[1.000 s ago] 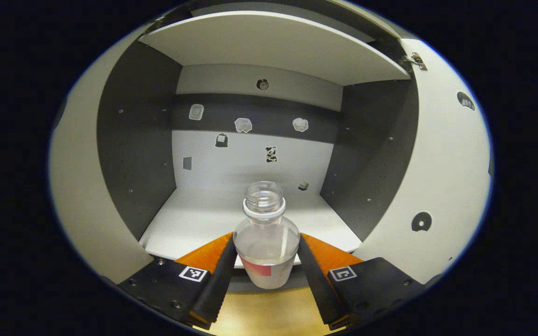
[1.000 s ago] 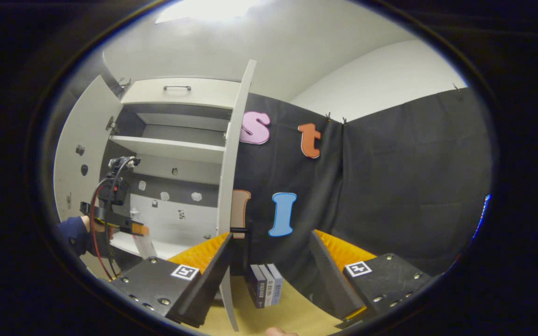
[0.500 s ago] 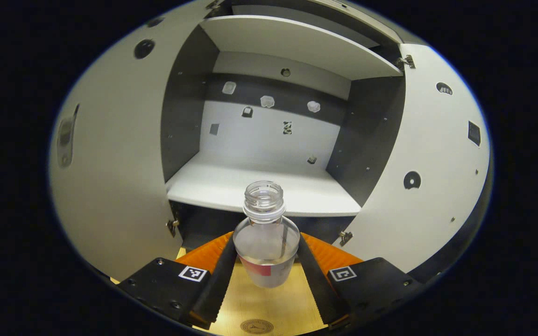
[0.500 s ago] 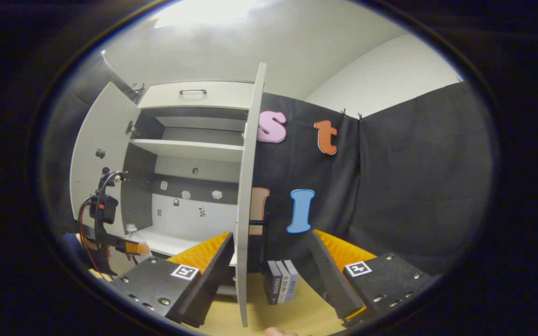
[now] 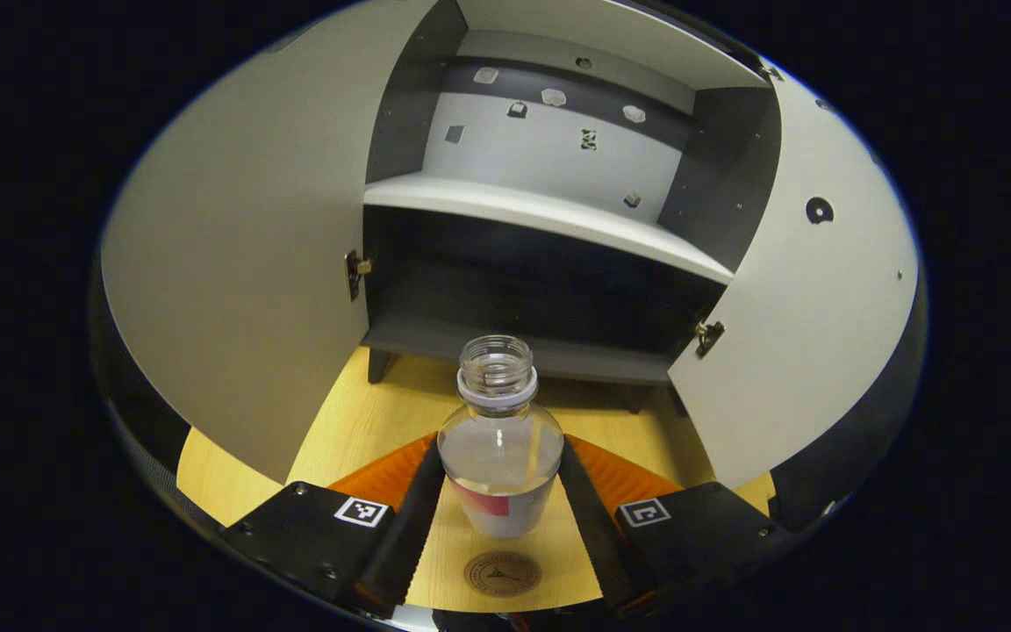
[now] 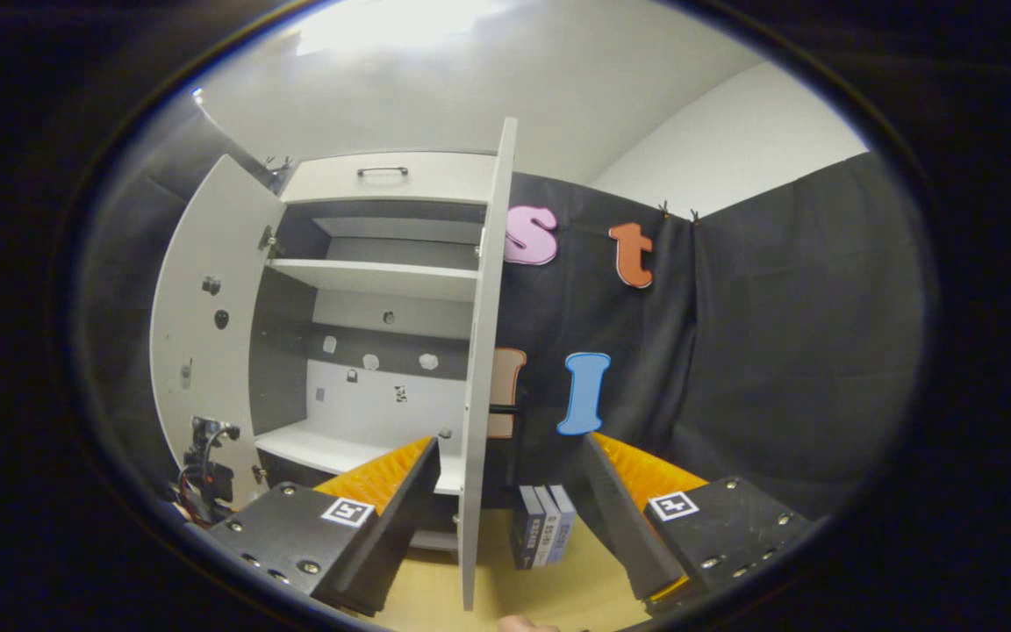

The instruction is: Grasp the bottle in the cabinet with the left hand and place it on the coaster, then close the right door with the right hand and the left door with the left hand.

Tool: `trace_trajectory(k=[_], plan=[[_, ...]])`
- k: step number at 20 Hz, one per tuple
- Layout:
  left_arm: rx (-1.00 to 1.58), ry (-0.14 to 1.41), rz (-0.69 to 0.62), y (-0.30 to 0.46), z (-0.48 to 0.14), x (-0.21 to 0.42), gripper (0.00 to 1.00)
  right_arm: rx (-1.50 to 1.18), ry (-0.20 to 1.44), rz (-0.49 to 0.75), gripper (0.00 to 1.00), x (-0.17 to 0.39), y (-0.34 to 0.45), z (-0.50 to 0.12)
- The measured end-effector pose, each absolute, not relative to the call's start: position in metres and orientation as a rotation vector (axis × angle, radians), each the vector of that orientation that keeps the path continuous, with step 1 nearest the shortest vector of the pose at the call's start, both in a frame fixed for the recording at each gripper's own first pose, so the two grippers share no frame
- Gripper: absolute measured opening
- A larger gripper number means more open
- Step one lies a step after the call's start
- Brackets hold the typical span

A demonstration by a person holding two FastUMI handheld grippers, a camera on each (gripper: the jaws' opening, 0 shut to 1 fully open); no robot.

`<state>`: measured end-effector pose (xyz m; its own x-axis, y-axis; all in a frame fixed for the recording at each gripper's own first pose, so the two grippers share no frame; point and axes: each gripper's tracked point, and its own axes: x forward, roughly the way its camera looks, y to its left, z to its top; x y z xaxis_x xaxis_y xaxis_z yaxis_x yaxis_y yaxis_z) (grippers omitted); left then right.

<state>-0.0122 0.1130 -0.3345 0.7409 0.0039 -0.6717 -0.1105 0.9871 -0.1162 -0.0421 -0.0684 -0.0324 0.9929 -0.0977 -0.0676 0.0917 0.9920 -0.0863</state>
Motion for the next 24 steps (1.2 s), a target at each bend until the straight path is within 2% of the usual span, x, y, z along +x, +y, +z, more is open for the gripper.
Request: trace_trajectory(k=[14,15,24], plan=[[-0.255,0.870,0.124,0.105,-0.419,-0.076,0.81,-0.074,0.112,-0.101,0.98,-0.038,-0.076,-0.049],[-0.252,0.871,0.122,0.104,-0.420,-0.077,0.83,-0.074,0.115,-0.101,0.98,-0.038,-0.076,-0.050],[-0.189,0.823,0.122,0.099,-0.428,-0.084,0.81,-0.076,0.130,-0.107,0.98,-0.040,-0.079,-0.056]])
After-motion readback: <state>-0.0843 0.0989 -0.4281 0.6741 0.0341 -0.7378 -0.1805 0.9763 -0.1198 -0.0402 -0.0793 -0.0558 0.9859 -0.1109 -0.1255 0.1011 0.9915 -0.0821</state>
